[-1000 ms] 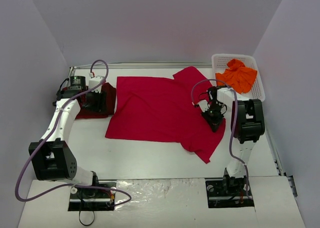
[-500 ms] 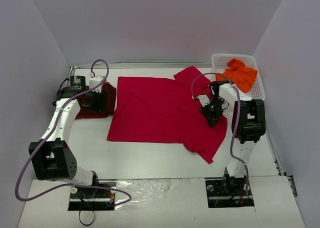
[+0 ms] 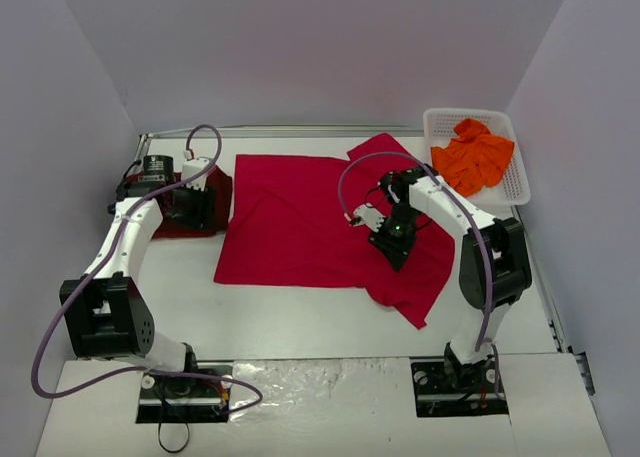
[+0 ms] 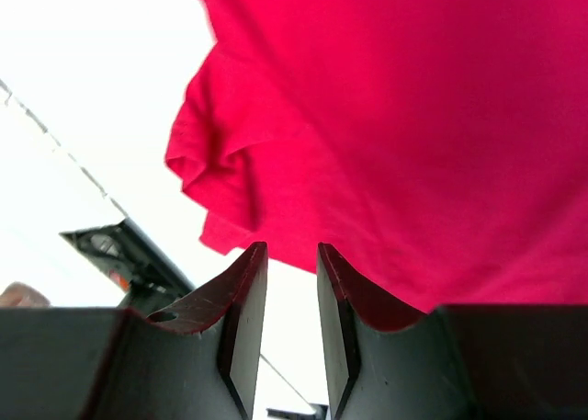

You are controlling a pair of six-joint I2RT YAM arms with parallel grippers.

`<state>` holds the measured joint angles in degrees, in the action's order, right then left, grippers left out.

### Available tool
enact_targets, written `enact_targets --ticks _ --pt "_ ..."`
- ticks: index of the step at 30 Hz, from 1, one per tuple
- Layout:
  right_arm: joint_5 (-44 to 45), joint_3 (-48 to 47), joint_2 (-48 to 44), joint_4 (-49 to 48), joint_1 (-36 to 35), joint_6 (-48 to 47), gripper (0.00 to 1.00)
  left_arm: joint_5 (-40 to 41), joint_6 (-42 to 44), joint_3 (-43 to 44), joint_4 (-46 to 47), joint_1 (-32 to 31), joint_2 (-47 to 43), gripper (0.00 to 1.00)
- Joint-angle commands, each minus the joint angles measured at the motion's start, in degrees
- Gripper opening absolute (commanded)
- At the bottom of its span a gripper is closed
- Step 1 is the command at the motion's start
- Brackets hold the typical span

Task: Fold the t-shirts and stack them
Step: Flatten out the tshirt

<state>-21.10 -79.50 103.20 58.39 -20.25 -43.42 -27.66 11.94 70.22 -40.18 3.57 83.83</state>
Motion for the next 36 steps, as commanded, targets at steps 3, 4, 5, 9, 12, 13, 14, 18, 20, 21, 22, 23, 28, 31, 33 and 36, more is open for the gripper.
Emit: enact_targets --ticks 3,4,5,9,12,13,14,18,20,21,22,23,28,31,33,36 --pt "2.5 3.3 -0.5 5.2 -0.3 -0.8 0.24 -1.1 1.1 0.1 -0.5 1.0 -1.7 0.45" --pt "2.9 3.9 -1.0 5.5 -0.3 -1.4 0.25 -1.1 1.4 -0.1 -0.5 1.0 -1.8 0.45" --pt "3.7 4.5 -1.6 5.9 -0.2 -1.8 0.25 -1.1 1.9 -0.5 -0.8 1.1 -2.3 0.45" --pt "6.1 7.5 -6.1 9.5 -0.2 -3.6 0.29 -0.6 3.6 -1.5 -1.1 1.2 -3.1 0.45" --pt "8.5 11.1 -9.8 9.5 -0.3 -3.3 0.33 0.1 4.3 -2.8 -1.0 1.7 -3.3 0.45" --pt "8.9 11.7 -10.3 9.5 -0.3 -3.6 0.33 0.1 4.4 -3.2 -0.9 2.0 -3.4 0.45" --pt "9.0 12.3 -10.7 9.5 -0.4 -3.9 0.34 0.1 4.6 -3.5 -0.6 2.4 -3.5 0.45" --pt "8.2 11.7 -9.5 6.7 -0.3 -2.7 0.34 0.2 4.3 -3.9 -0.2 3.3 -3.7 0.45" --pt "7.5 10.5 -8.2 4.7 -0.5 -2.1 0.33 0.3 4.2 -3.5 -0.5 3.5 -3.6 0.45" --pt "7.1 10.2 -7.6 4.2 -0.4 -2.0 0.33 0.7 4.1 -3.5 -0.5 3.6 -3.6 0.45" --pt "7.0 10.1 -6.8 3.8 -0.7 -1.8 0.33 0.8 4.1 -3.6 -0.5 3.7 -3.8 0.45" --pt "7.0 9.6 -5.0 2.7 -0.8 -1.6 0.33 0.8 4.1 -3.8 -0.4 3.8 -3.9 0.45" --pt "5.8 8.1 -0.1 0.7 -1.3 -0.9 0.27 0.8 4.0 -4.0 -0.2 4.0 -4.8 0.45" --pt "5.7 7.4 1.4 -0.1 -2.2 -0.3 0.27 0.8 4.0 -4.1 0.0 4.1 -4.7 0.45" --pt "5.8 7.3 2.4 -0.3 -3.7 0.1 0.27 0.9 4.0 -4.3 0.2 4.1 -4.6 0.45" --pt "5.8 7.1 3.8 -0.6 -6.1 0.7 0.26 0.9 4.0 -4.4 0.4 4.1 -4.6 0.45"
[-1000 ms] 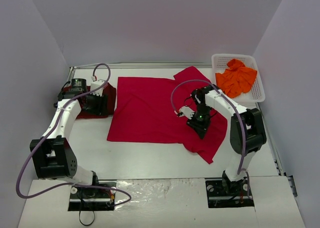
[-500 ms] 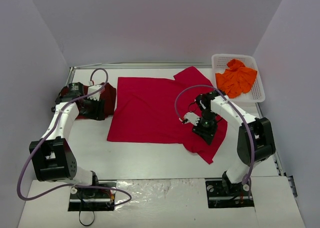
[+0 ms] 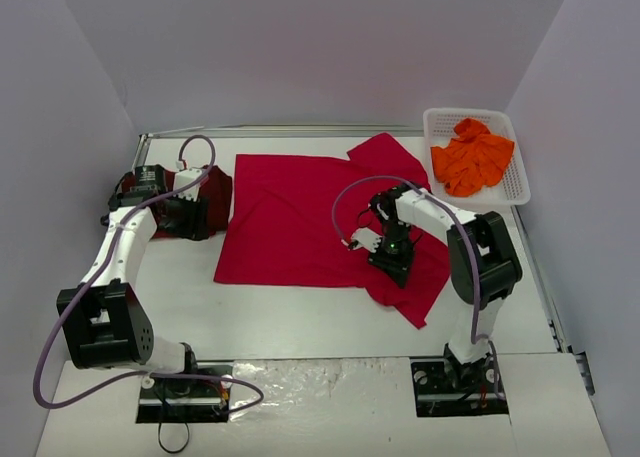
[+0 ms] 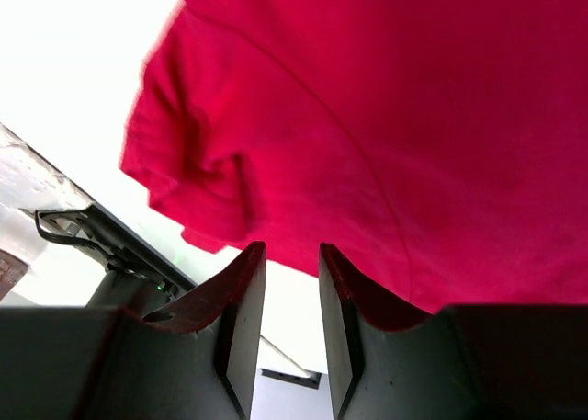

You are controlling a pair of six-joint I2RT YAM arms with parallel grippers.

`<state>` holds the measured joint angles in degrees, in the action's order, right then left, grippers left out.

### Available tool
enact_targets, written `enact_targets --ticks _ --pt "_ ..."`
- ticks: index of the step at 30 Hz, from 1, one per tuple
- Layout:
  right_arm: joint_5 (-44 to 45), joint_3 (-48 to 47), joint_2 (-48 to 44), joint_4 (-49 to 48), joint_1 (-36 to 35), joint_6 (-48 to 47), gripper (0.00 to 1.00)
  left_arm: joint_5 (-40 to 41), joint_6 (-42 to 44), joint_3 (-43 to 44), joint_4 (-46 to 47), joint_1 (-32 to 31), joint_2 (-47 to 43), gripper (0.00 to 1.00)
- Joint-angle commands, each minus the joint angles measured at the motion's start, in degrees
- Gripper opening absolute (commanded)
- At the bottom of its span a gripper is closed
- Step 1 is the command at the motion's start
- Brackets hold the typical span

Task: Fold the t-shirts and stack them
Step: Flatten out the tshirt

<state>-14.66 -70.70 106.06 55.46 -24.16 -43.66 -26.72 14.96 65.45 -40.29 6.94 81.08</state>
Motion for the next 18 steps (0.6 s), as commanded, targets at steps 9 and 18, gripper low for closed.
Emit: enact_targets --ticks 9,18 --pt "-2.8 0.6 1.3 4.4 -14.0 3.9 0.25 -0.1 0.9 0.2 0.7 0.7 -1.8 0.46" --pt "-11.0 -0.3 1.3 8.2 -23.9 3.2 0.25 0.8 0.9 -0.1 0.7 0.7 -1.7 0.47"
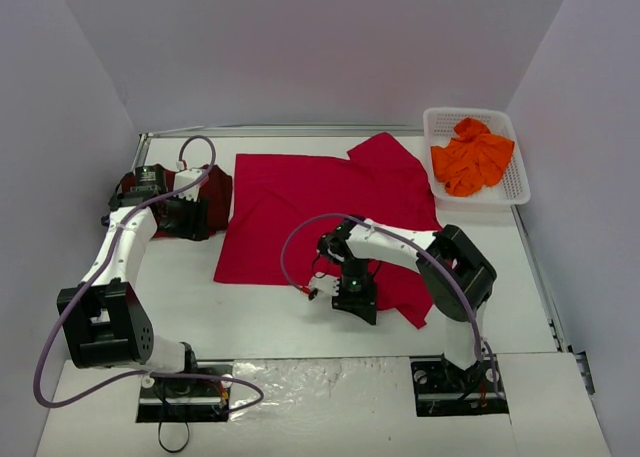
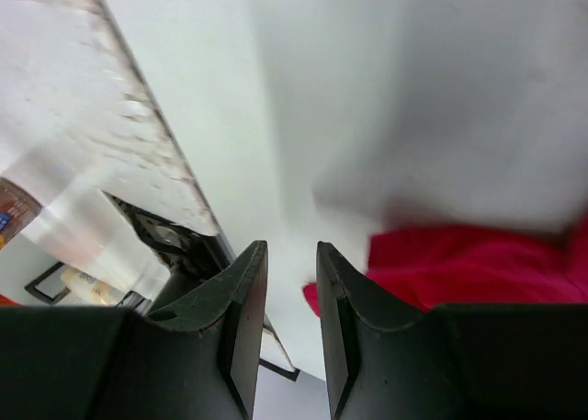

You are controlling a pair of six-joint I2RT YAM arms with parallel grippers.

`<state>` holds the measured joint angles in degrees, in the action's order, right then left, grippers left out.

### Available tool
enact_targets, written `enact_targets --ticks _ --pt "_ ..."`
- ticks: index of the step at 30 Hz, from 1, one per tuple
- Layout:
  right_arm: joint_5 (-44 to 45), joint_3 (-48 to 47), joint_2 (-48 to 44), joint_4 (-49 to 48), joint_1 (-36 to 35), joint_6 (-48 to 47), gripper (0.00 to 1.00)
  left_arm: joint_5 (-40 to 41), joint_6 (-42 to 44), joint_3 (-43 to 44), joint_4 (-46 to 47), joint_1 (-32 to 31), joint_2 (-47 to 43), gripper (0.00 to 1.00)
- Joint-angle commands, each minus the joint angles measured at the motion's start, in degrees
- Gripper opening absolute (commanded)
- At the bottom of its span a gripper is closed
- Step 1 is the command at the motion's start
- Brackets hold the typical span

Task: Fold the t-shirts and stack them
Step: Flatten out the tshirt

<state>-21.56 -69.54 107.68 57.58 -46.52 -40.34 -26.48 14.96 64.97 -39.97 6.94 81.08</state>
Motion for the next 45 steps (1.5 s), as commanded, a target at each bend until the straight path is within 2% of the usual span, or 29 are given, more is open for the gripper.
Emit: enact_targets --ticks 1,10,14,22,25,28,32,35,38,39,43,44,45 --pt "-4.0 -2.0 -0.9 6.1 -1.5 -0.1 0.24 0.6 0.9 0.3 0.3 0.7 -1.7 0.47" --pt "0.5 -3.4 -6.7 7.2 5.6 -0.4 0.26 0.1 0.8 0.4 0.2 0.7 -2.1 0.48" --pt "5.9 -2.4 -9.3 6.9 9.7 1.0 0.28 -0.5 0.8 0.3 0.0 0.7 -2.4 0.48" --pt "10.8 4.0 -15.4 4.4 11.7 4.6 0.28 -4.9 7.5 0.8 -5.7 0.2 0.7 0.48" --pt "14.3 4.8 -18.5 -0.9 14.5 7.6 0.29 -4.0 12.4 -1.2 -8.3 -2.1 2.7 0.50" --pt "18.5 4.4 -21.5 -10.3 18.7 12.9 0.31 1.3 12.8 -5.0 -5.0 -4.5 1.3 0.50" --pt "15.3 2.3 -23.5 -20.6 25.8 17.1 0.33 3.2 13.7 -6.6 -2.3 -8.9 -2.6 0.50" --pt "17.6 1.3 -21.9 -24.0 28.9 19.6 0.26 2.8 13.6 -4.4 -1.0 -9.7 -4.0 0.49" --pt "21.4 1.1 -18.6 -25.4 30.8 19.2 0.12 1.3 13.4 -1.0 -0.8 -10.2 -2.1 0.45" --pt "21.4 1.1 -17.9 -26.0 31.2 18.5 0.00 0.9 13.3 -0.2 -0.7 -10.7 0.1 0.43" --pt "21.3 -0.1 -13.6 -28.7 34.2 18.5 0.00 -1.2 12.1 3.8 -0.1 -11.8 6.7 0.20" --pt "20.8 -0.3 -12.9 -29.0 35.3 18.9 0.00 -1.5 11.4 5.1 0.1 -11.9 9.2 0.09" --pt "20.2 -0.8 -12.5 -29.2 35.5 19.2 0.00 -1.7 11.1 5.6 0.6 -12.1 10.3 0.06"
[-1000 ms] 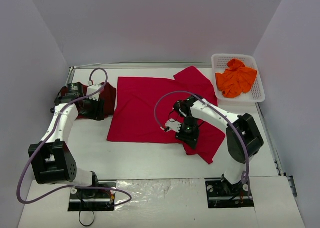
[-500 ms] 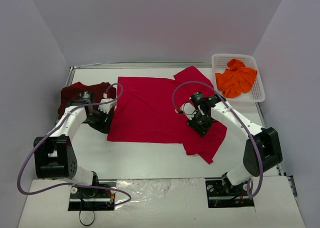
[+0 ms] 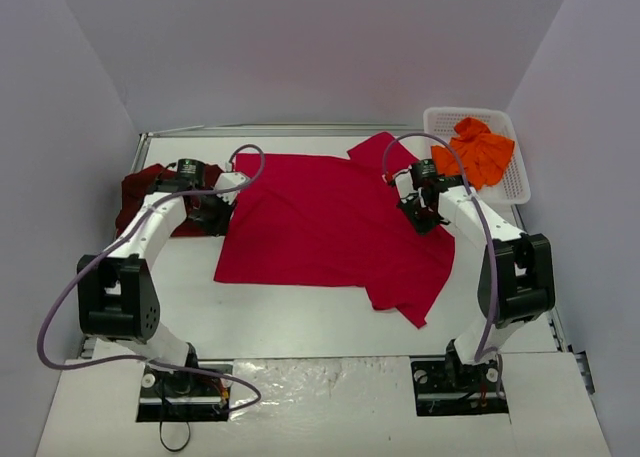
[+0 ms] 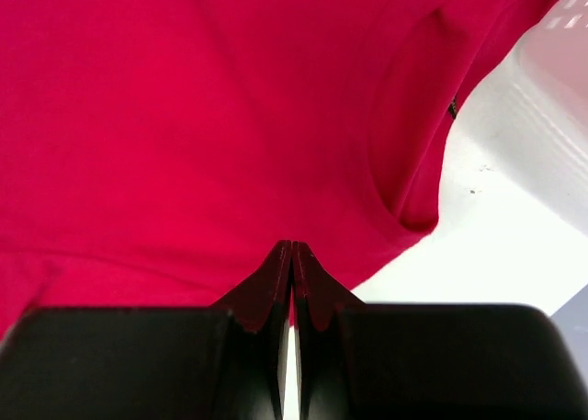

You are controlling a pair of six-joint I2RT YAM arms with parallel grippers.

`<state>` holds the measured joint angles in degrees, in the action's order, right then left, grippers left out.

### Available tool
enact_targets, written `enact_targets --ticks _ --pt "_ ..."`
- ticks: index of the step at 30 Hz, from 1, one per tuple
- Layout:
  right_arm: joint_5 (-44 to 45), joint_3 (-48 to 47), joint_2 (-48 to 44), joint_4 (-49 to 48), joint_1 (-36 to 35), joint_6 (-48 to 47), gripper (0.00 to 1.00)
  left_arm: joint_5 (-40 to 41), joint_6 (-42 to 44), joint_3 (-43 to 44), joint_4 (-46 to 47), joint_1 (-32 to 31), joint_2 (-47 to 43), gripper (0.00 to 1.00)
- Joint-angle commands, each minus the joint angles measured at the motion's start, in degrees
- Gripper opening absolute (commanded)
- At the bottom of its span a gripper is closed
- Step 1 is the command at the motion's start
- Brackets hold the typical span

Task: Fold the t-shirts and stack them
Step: Flatten out the tshirt

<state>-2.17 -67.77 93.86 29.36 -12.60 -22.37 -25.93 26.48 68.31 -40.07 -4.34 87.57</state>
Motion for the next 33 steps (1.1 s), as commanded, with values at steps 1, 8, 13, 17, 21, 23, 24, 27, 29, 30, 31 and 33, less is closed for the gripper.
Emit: enact_targets --ticks 1,8,13,17,21,23,24,27,29,30,31,33 --pt "0.2 -2.5 1.9 -1.8 1.9 1.8 0.00 -2.5 -1.1 2.8 1.0 -1.0 5.0 0.03" --pt "-1.6 -1.1 3.4 -4.7 3.5 2.7 0.00 -0.2 -1.8 6.4 0.7 -4.7 13.0 0.02" --pt "-3.1 -0.9 3.3 -5.8 4.9 2.8 0.00 0.4 -2.9 7.6 1.6 -5.8 17.3 0.02" --pt "-4.0 0.3 3.4 -6.7 5.1 2.5 0.00 1.5 -3.3 7.3 1.6 -6.3 19.6 0.02" --pt "-4.0 1.8 4.9 -7.6 5.2 2.2 0.00 2.8 -3.0 7.1 1.3 -6.5 21.1 0.02" --pt "-3.7 2.3 5.4 -7.7 5.2 2.2 0.00 3.3 -3.2 7.3 1.3 -6.6 22.0 0.02" --pt "-3.5 2.4 5.6 -7.8 5.2 2.1 0.00 3.3 -3.3 7.3 1.5 -6.7 22.3 0.02" --pt "-3.2 2.5 6.2 -7.9 5.2 2.1 0.00 4.6 -3.7 7.4 1.7 -7.2 23.5 0.02" --pt "-2.6 2.6 6.5 -7.9 5.3 2.0 0.00 6.2 -4.5 7.7 1.7 -7.3 24.4 0.02" --pt "-2.0 2.6 6.9 -8.0 5.3 2.1 0.00 6.6 -4.8 7.7 1.7 -7.3 24.6 0.02" --pt "-1.9 2.6 6.9 -8.1 5.3 2.2 0.00 6.9 -5.0 7.7 1.7 -7.3 24.8 0.02" --pt "-1.3 2.1 7.1 -8.1 5.4 2.6 0.00 7.1 -5.2 7.2 1.8 -7.3 25.1 0.02"
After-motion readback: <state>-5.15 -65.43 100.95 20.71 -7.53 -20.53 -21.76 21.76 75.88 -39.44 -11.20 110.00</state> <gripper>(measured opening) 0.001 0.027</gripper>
